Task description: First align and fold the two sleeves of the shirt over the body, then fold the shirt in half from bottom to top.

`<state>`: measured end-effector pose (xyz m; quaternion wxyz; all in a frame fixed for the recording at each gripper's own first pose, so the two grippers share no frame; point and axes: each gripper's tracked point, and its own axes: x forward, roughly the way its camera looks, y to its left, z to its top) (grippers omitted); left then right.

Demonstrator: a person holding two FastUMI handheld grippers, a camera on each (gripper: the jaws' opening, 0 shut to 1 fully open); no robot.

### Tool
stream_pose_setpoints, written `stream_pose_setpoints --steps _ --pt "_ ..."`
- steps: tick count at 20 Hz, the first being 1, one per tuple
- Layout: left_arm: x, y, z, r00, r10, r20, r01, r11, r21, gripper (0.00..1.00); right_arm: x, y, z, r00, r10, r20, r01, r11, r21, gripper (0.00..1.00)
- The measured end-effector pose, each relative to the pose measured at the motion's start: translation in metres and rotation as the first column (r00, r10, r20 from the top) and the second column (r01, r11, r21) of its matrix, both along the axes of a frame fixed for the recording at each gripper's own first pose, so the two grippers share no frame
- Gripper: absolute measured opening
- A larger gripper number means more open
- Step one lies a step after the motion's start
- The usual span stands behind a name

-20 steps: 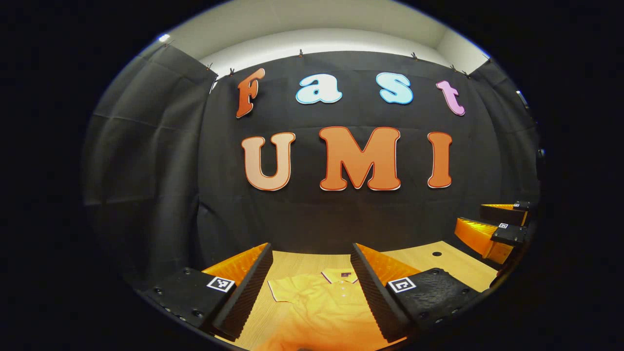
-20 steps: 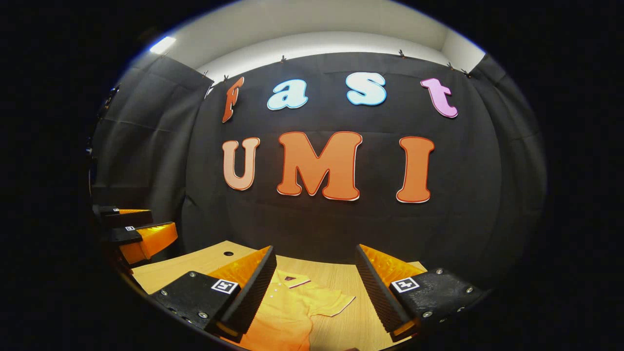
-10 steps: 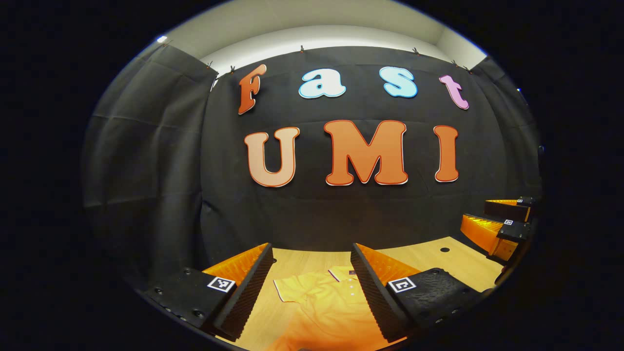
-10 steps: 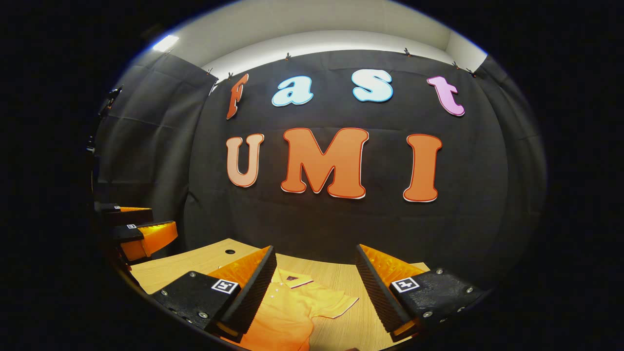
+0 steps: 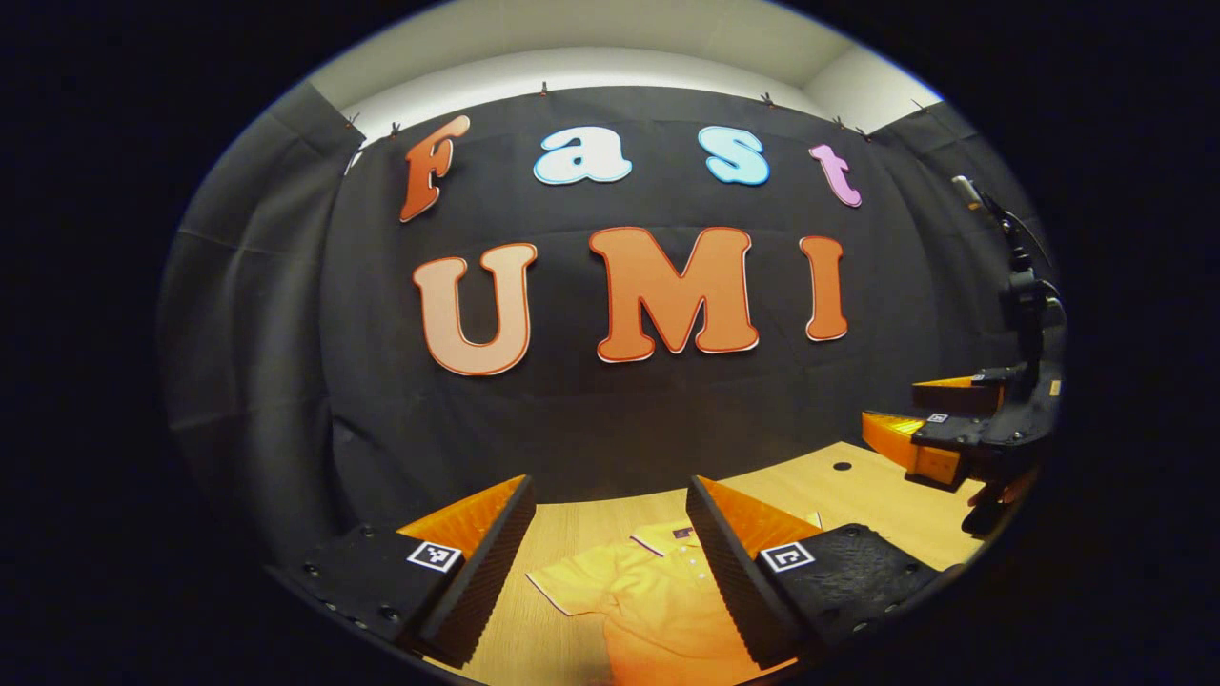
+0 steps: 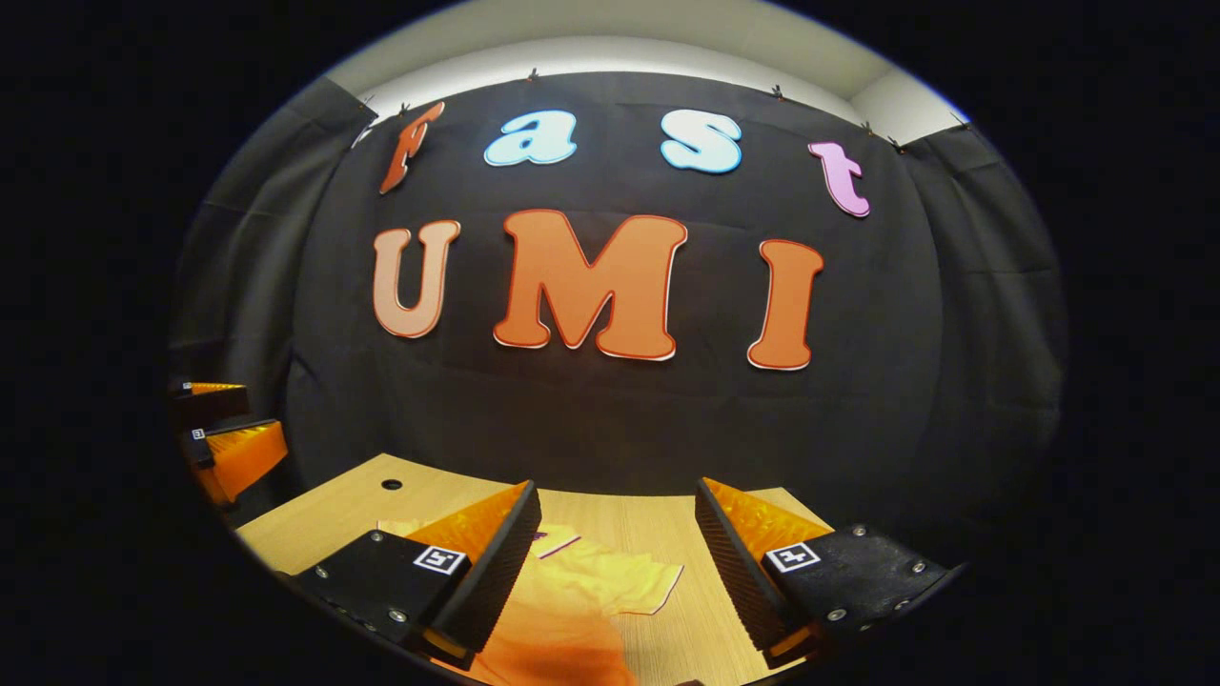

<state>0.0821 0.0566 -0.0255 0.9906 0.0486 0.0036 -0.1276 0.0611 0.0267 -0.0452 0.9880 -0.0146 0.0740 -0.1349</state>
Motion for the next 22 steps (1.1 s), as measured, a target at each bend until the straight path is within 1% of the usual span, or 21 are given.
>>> stream_pose_setpoints --steps 2,4,6,9,13,15,19,22 --pt "0.004 0.009 0.000 1.000 -0.021 -0.002 0.021 1.000 0.010 0.97 0.009 -0.003 -0.014 0.999 -0.022 -0.046 0.022 1.000 0.000 0.99" --pt "0.005 0.016 -0.004 1.000 -0.017 -0.016 0.017 1.000 0.001 0.97 0.019 -0.012 -0.037 0.993 -0.034 -0.111 0.034 0.999 -0.003 0.98" --pt "0.008 0.025 -0.006 0.999 0.022 -0.024 -0.023 1.000 -0.010 0.98 0.027 -0.023 -0.055 0.985 -0.034 -0.167 0.035 0.999 0.007 0.98" --pt "0.006 0.044 -0.006 0.991 0.129 -0.021 -0.129 0.992 0.000 0.98 0.044 -0.037 -0.082 0.972 -0.006 -0.235 0.022 0.998 0.065 0.99" --pt "0.003 0.056 -0.014 0.971 0.234 -0.056 -0.234 0.972 0.001 0.98 0.064 -0.057 -0.126 0.933 0.021 -0.358 0.033 0.989 0.143 0.99" --pt "-0.002 0.059 -0.016 0.958 0.278 -0.068 -0.278 0.960 0.007 0.97 0.067 -0.069 -0.146 0.913 0.031 -0.408 0.046 0.983 0.179 0.99" --pt "-0.013 0.062 -0.026 0.936 0.337 -0.103 -0.336 0.942 0.018 0.97 0.079 -0.083 -0.180 0.865 0.070 -0.497 0.067 0.965 0.253 0.98" --pt "-0.022 0.061 -0.033 0.920 0.374 -0.120 -0.372 0.927 0.036 0.97 0.087 -0.094 -0.206 0.821 0.084 -0.564 0.082 0.962 0.262 0.98"
